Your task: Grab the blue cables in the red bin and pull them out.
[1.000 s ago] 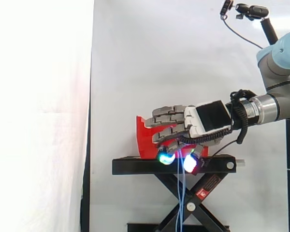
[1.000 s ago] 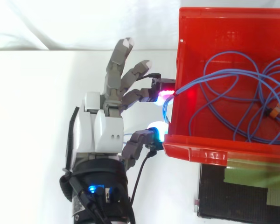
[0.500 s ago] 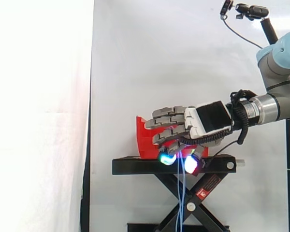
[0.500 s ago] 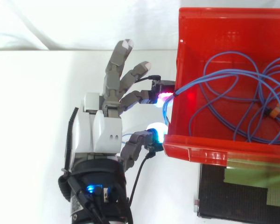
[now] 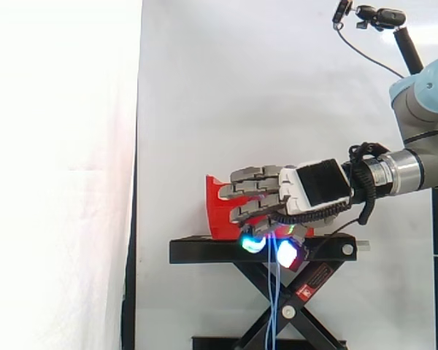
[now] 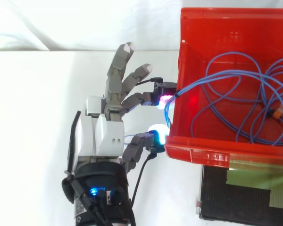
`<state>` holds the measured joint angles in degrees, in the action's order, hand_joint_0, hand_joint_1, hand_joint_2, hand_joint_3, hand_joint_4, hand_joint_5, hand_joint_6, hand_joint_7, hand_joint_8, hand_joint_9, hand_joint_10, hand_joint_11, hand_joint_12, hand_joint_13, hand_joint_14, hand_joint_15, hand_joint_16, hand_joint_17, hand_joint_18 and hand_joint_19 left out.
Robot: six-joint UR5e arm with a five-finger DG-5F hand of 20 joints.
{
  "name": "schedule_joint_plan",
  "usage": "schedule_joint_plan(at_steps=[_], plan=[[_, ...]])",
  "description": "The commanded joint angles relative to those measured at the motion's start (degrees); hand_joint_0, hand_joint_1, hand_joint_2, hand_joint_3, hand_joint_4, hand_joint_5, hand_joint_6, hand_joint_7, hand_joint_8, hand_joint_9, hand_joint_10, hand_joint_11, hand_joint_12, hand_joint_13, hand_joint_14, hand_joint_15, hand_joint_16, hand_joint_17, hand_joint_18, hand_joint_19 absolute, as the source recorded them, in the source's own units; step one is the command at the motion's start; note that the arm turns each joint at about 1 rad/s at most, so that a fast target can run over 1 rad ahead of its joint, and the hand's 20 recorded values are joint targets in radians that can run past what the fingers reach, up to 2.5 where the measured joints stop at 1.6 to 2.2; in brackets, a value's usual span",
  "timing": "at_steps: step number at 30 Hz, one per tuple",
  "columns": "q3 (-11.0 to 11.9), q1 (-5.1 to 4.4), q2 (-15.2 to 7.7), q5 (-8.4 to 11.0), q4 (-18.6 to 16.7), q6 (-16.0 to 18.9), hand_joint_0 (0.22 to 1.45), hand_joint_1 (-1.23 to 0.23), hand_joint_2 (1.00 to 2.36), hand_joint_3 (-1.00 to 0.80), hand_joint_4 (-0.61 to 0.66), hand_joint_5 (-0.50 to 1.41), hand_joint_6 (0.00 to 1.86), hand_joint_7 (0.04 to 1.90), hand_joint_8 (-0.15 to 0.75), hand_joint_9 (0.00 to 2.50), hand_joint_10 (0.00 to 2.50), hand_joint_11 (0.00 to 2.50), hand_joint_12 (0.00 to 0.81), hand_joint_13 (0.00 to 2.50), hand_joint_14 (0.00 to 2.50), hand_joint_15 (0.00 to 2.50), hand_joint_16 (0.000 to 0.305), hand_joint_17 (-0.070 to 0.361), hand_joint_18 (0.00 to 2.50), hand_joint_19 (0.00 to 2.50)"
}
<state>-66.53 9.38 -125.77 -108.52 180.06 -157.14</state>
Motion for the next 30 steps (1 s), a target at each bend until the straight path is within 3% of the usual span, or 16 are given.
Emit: schedule_joint_plan(at_steps=[1,30], plan=[[-0.18,0.02,0.0,-0.03,-0.68,0.21,0.82,-0.88,1.0,-1.0,0.32,0.9,0.01,0.57,0.295,0.66,0.01,0.31,0.33,0.27,0.01,0.26,0.046,0.103,0.07,0.31],[-0.09,0.02,0.0,-0.99,1.26,0.74,0.83,-0.88,1.0,-1.0,0.36,0.91,0.0,0.59,0.303,0.68,0.01,0.32,0.329,0.28,0.01,0.26,0.046,0.103,0.08,0.32]])
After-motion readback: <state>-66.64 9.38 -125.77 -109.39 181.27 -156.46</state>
